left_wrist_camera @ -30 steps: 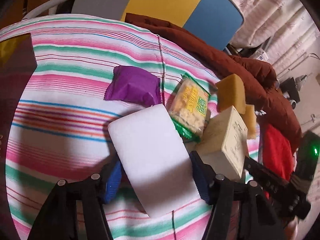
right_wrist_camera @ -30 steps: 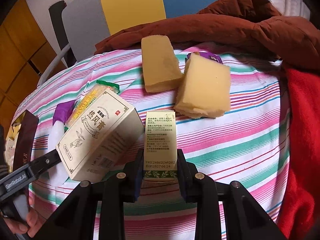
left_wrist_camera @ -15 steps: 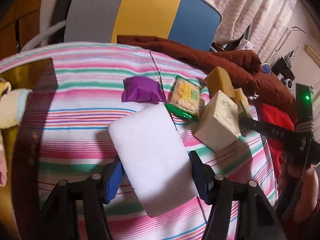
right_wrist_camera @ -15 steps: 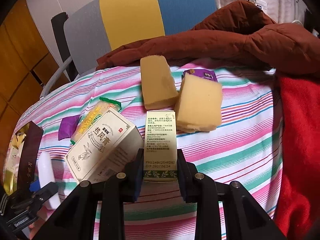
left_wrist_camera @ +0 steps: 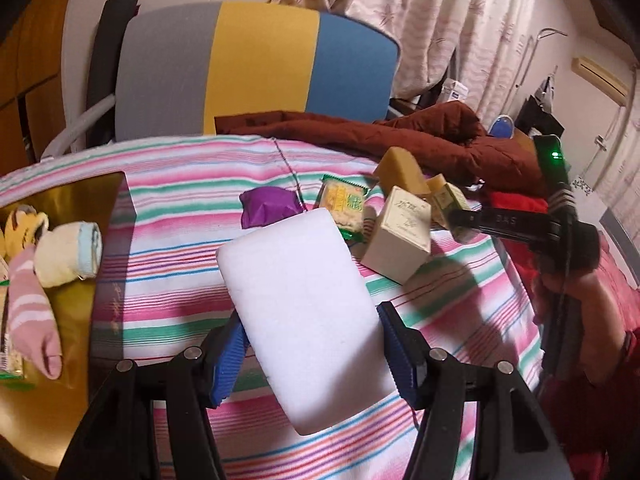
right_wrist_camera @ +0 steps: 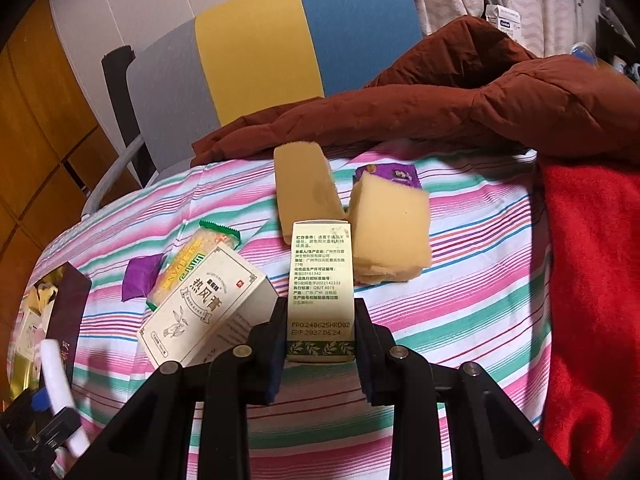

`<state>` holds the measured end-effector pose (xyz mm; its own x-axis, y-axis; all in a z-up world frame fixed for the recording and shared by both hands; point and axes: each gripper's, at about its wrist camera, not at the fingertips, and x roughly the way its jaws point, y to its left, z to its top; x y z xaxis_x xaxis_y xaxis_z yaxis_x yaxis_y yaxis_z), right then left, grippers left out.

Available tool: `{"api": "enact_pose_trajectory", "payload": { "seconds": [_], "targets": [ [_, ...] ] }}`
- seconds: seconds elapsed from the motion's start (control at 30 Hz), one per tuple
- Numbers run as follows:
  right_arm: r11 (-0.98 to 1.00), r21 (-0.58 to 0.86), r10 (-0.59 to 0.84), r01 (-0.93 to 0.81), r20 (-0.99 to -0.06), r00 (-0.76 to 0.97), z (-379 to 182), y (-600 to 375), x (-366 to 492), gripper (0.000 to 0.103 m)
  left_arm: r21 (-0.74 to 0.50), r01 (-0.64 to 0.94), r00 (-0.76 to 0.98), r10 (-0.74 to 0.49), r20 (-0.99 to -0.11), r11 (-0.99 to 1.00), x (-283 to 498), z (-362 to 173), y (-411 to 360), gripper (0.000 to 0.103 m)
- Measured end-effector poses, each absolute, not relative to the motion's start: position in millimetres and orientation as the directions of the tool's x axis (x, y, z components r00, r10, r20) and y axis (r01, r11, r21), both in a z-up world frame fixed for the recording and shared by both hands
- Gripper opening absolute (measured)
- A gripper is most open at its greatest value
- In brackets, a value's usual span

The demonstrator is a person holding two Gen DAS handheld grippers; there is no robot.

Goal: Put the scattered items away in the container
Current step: 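Grasp the white foam block with the left gripper while the right gripper grasps the small green-labelled box, then carry the foam block and small box over the tray and release both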

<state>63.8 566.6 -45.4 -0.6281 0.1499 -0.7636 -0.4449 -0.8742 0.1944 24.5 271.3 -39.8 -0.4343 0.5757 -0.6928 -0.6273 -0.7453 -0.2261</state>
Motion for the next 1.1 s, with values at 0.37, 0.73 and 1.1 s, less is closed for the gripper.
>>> {"api": "enact_pose_trajectory", "payload": {
  "seconds": [0.37,0.73,1.1],
  "targets": [
    [-0.92,0.12,0.193,-0.374,-0.69,-0.697,-26.3,546.5,63.0,0.03,-0.263,-0.597,-0.469,0.596,-0.652,-0.757,27.0,-14.3,230.4,0.063],
    [-0.943,0.12,0.153,-0.312,-0.675,-0.721,-12.8,526.9,59.5,0.03,-0.26,-0.531,-0.531,0.556,-0.639,-0.806,15.3,0.1,168.9,0.063],
    [-0.968,0.234,-0.092,-0.094,-0.675,-0.732,9.6,428.1,42.6,0.03,-0.247,-0.451,-0.561,0.488,-0.669,-0.857,-4.1,-9.2,110.9,0.064]
  ]
}}
